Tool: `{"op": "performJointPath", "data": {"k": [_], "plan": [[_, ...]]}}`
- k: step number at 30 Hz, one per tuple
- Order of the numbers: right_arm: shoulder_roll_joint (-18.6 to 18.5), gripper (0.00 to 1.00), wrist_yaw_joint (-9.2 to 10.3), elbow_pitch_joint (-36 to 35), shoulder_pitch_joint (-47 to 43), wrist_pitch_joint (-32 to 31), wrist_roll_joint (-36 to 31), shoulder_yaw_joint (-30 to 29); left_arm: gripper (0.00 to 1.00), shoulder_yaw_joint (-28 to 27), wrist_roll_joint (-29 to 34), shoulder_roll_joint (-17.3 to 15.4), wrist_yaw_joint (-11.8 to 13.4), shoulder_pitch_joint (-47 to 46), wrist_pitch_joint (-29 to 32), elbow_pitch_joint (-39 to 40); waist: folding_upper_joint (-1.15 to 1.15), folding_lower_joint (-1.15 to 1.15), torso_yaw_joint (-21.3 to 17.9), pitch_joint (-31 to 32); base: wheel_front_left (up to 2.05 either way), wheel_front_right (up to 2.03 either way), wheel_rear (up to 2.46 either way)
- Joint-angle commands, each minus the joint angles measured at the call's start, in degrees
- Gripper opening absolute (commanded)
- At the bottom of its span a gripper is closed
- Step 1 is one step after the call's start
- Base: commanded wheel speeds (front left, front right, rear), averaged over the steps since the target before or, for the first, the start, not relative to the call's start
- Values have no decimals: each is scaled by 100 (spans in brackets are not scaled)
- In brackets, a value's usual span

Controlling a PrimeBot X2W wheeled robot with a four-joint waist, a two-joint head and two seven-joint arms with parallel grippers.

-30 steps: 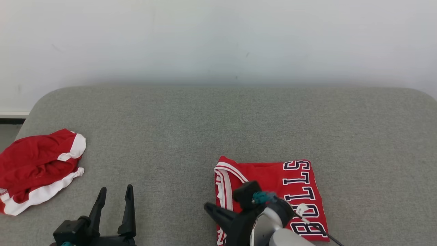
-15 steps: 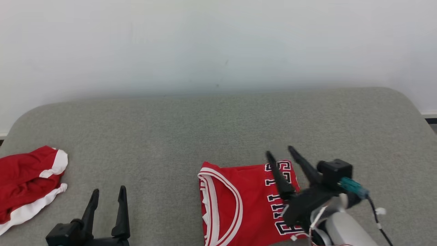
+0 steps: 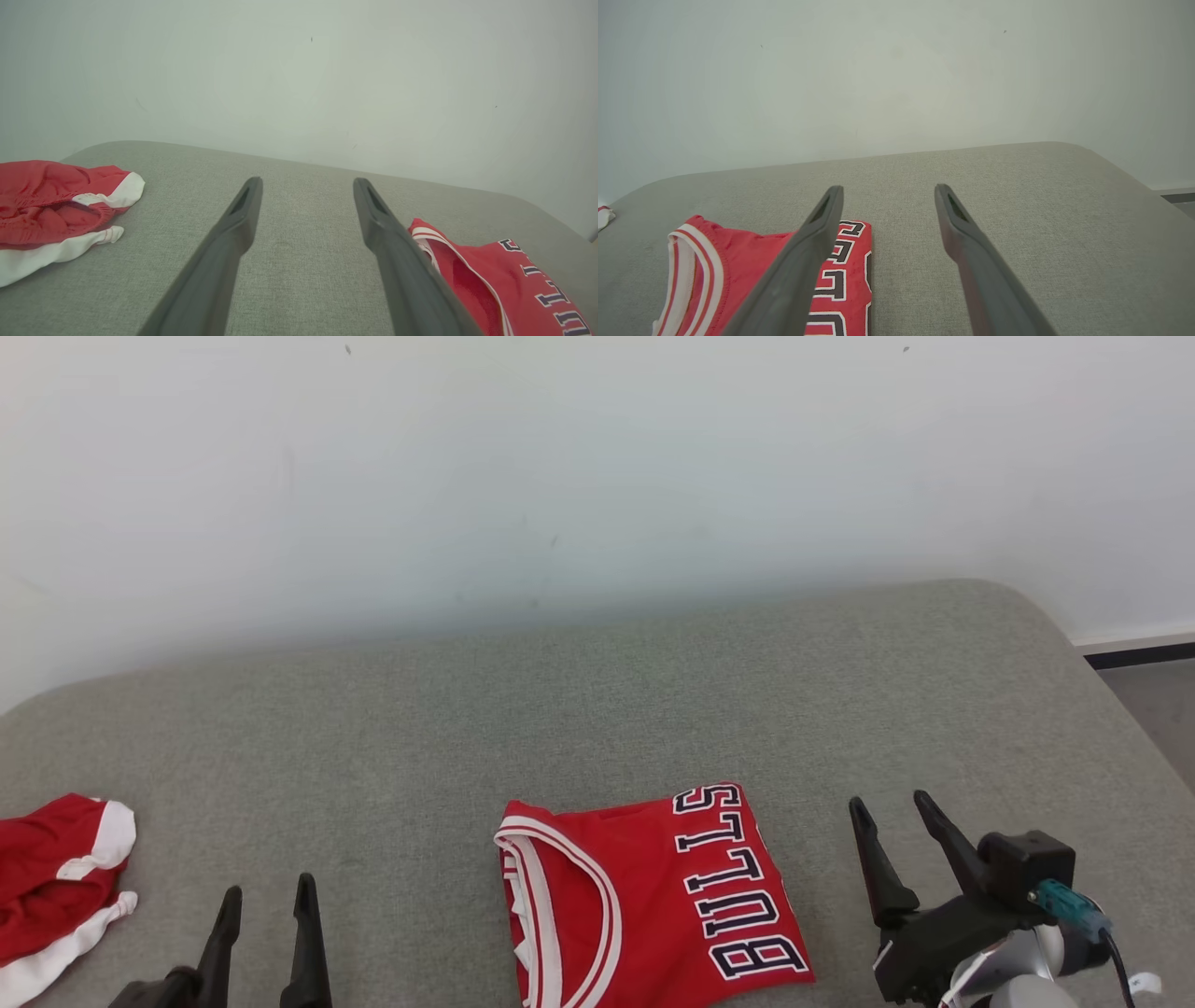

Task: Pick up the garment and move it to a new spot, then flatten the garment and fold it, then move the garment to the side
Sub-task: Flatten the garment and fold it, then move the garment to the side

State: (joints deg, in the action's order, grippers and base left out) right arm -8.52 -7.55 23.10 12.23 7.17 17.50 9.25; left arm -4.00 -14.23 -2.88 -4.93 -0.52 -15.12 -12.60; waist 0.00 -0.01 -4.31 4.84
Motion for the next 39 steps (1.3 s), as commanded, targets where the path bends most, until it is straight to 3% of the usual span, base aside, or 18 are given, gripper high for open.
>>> {"op": "performJointPath", "data": {"k": [1,16,39], "plan": [[-51,100,14,17,-104,32,-38,-54,100,-29,-46,-2,26,93,-2,5,0,1,-54,49,0,0,0],[115,100,14,-174,-511,393,-192,14,100,-108,-88,-3,137,489,-2,-82,0,1,-101,253,0,0,0],[265,100,14,-444,-756,183,-360,-28,100,171,-64,-4,380,514,-2,80,0,1,-44,201,0,0,0]]}}
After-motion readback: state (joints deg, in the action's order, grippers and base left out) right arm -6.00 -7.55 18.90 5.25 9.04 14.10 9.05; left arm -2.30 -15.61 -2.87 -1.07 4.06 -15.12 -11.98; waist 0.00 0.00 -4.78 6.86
